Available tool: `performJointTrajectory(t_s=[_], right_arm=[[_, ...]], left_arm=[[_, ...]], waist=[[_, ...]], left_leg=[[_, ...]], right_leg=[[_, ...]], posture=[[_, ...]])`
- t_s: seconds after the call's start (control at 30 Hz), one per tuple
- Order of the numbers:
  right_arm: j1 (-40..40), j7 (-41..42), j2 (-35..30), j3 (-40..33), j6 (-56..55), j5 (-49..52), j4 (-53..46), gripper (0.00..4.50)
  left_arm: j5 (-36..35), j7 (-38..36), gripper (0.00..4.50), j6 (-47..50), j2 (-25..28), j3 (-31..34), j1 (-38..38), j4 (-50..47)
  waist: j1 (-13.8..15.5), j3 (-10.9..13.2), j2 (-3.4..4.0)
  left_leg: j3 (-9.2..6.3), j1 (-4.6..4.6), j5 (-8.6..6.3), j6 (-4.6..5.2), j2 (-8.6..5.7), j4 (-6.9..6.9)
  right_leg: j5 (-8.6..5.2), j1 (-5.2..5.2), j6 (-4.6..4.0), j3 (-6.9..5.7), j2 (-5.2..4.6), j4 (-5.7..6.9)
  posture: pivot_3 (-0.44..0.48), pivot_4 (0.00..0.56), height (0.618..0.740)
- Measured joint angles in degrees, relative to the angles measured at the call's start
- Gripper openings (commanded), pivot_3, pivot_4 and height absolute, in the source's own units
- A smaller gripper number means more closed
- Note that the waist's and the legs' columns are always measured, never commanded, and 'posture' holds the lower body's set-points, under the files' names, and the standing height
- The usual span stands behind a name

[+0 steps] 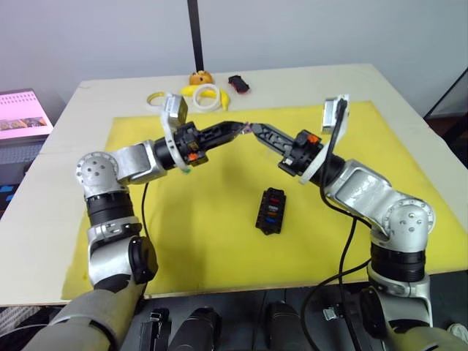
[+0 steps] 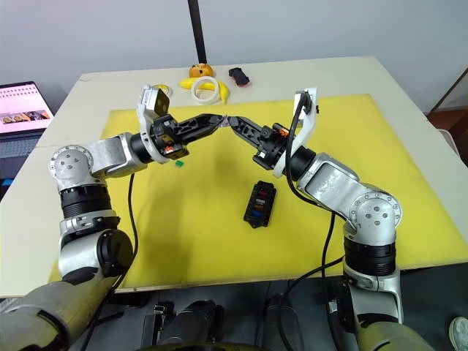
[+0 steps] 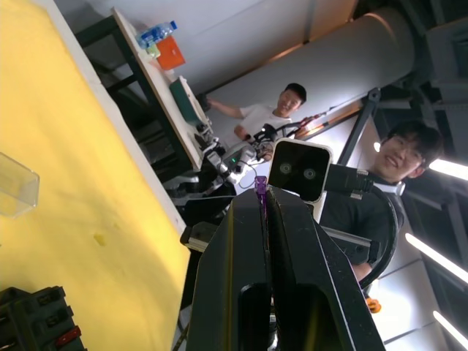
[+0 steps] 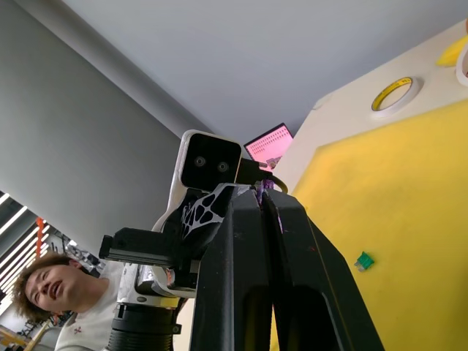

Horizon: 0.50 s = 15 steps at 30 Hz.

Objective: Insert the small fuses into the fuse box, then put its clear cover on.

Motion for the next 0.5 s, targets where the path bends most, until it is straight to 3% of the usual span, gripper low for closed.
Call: performJointTrajectory(t_s=[0.07, 0.23, 0.5], right_arm=[[0.02, 0.11, -0.26, -0.03, -0.19, 0.03, -0.16, 0.18], [0.02, 0.21, -1.13, 0.07, -0.85, 1.00, -0.61, 2.22], [0.19, 0.24, -1.74, 2.05, -0.90, 1.41, -0.62, 2.22]], left_arm=[[-0.60, 0.56, 0.00, -0.12, -0.17, -0.05, 0.00, -0.03], [-1.53, 1.59, 0.00, -0.83, -0.50, -1.26, -0.01, -0.02], [-2.82, 1.47, 0.00, -0.98, 0.80, -2.15, 0.00, 0.07]], waist=[[0.01, 0.00, 0.00], [0.01, 0.00, 0.00], [0.00, 0.00, 0.00]], left_leg=[[0.00, 0.00, 0.00, 0.00, 0.00, 0.00], [0.00, 0.00, 0.00, 0.00, 0.00, 0.00], [0.01, 0.00, 0.00, 0.00, 0.01, 0.00]], right_leg=[[0.00, 0.00, 0.00, 0.00, 0.00, 0.00], [0.00, 0.00, 0.00, 0.01, 0.00, 0.00], [0.00, 0.00, 0.00, 0.01, 0.01, -0.01]], posture=[[0.000, 0.150, 0.740], [0.000, 0.150, 0.740], [0.000, 0.150, 0.740]])
